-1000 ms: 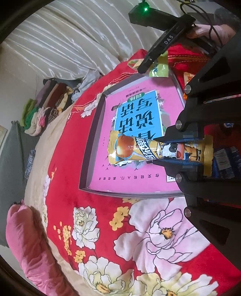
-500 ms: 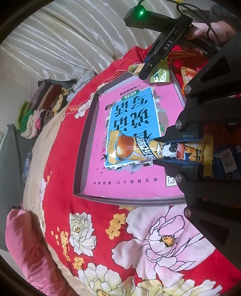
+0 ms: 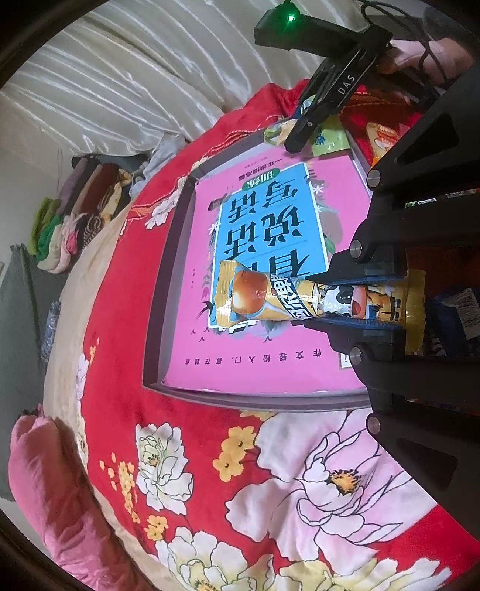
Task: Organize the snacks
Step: 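Carry the yellow bar over the tray with the left gripper while the right carries the green packet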
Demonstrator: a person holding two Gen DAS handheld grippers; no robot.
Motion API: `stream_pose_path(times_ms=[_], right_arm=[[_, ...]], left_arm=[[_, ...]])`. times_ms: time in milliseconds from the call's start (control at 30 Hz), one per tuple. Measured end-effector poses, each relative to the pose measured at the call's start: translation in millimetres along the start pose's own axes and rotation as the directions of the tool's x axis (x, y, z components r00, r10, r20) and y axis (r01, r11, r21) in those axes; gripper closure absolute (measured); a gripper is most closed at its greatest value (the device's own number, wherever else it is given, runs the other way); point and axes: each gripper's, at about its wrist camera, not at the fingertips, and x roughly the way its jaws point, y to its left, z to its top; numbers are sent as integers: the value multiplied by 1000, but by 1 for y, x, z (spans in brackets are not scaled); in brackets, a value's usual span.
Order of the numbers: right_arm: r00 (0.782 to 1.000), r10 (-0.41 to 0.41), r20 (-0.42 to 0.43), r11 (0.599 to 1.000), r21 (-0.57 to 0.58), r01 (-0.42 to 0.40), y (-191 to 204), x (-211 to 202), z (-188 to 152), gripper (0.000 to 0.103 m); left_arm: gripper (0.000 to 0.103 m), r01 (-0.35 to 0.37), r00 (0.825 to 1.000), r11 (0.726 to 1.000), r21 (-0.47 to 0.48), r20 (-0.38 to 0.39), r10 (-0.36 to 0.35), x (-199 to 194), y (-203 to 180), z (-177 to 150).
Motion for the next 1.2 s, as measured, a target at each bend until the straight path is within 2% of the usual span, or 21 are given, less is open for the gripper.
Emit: stream_pose_path(times_ms=[467, 600, 800, 900, 1100, 1200], right_arm=[[1000, -16, 3, 1000, 1, 16, -1, 0, 1, 66], [1000, -11, 21, 1000, 16, 10, -3, -5, 3, 57], [1000, -5, 24, 999, 49, 4, -9, -8, 6, 53], [999, -20, 30, 999, 31, 19, -6, -10, 6, 50], [999, -34, 31, 999, 17, 33, -4, -10, 8, 47], [999, -32, 39, 999, 18, 31, -3, -12, 9, 47]], left_arm=[[88, -13, 1000, 1000, 1, -20, 13, 15, -2, 4], [88, -13, 1000, 1000, 11, -25, 14, 17, -4, 3], [88, -13, 999, 1000, 6, -31, 14, 18, -2, 4], [87, -9, 1000, 1000, 3, -29, 9, 17, -1, 4], [82, -6, 1000, 1000, 7, -31, 6, 15, -2, 4], [70, -9, 1000, 1000, 6, -27, 9, 13, -2, 6]])
